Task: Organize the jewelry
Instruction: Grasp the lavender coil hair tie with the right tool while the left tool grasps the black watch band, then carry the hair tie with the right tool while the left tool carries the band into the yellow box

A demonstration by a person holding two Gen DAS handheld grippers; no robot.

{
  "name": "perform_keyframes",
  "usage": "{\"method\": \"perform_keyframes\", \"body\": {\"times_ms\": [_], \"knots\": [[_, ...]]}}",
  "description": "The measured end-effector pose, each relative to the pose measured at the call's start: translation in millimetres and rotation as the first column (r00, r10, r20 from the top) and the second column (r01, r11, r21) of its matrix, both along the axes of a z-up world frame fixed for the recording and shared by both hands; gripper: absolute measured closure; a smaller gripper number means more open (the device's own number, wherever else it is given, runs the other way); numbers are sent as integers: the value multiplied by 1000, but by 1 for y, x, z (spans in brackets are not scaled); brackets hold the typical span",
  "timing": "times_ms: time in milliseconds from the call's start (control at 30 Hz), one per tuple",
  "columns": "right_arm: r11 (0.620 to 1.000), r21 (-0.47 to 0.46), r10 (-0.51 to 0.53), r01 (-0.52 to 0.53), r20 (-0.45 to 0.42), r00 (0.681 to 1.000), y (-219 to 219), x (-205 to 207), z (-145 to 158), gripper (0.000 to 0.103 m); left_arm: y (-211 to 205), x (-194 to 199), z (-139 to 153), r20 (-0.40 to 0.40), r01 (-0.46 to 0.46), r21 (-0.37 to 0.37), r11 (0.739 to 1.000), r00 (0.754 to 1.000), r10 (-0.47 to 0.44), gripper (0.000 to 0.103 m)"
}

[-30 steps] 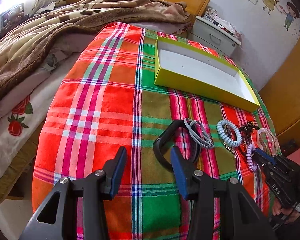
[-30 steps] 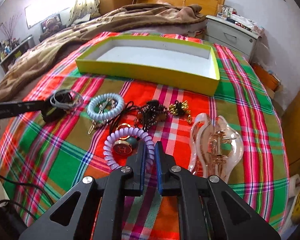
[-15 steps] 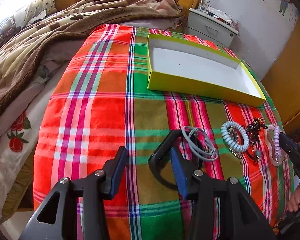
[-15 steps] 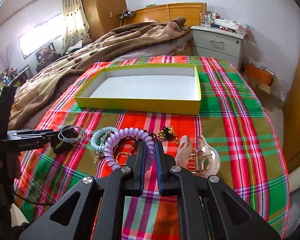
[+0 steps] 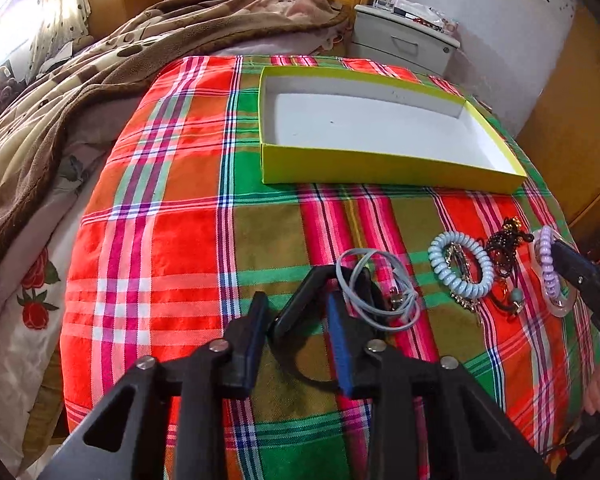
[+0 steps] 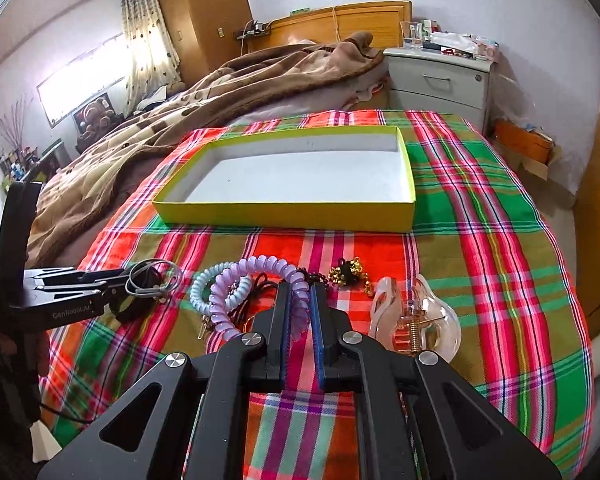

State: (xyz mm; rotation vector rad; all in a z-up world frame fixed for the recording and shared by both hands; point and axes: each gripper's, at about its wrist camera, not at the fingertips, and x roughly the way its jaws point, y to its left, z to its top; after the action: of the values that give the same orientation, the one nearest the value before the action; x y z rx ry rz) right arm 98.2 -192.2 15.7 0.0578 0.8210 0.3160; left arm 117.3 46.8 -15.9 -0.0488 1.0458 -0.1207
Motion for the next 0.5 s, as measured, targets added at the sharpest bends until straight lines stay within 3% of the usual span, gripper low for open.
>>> {"method": "perform_keyframes", "body": {"times_ms": [167, 300, 500], "knots": [[1000, 5, -4, 4, -2, 1000, 0, 0, -2, 93, 2, -2, 1, -6, 1, -10, 1000, 1000, -1, 79], [1000, 12, -11, 11, 2, 1000, -2, -1, 0, 93, 2, -5, 4, -4, 3, -21, 1000, 1000, -4, 89], [1000, 26, -6, 6, 14, 1000, -1, -5, 4, 93, 3, -16, 16, 8, 24, -6, 1000, 1000, -24, 90]]}}
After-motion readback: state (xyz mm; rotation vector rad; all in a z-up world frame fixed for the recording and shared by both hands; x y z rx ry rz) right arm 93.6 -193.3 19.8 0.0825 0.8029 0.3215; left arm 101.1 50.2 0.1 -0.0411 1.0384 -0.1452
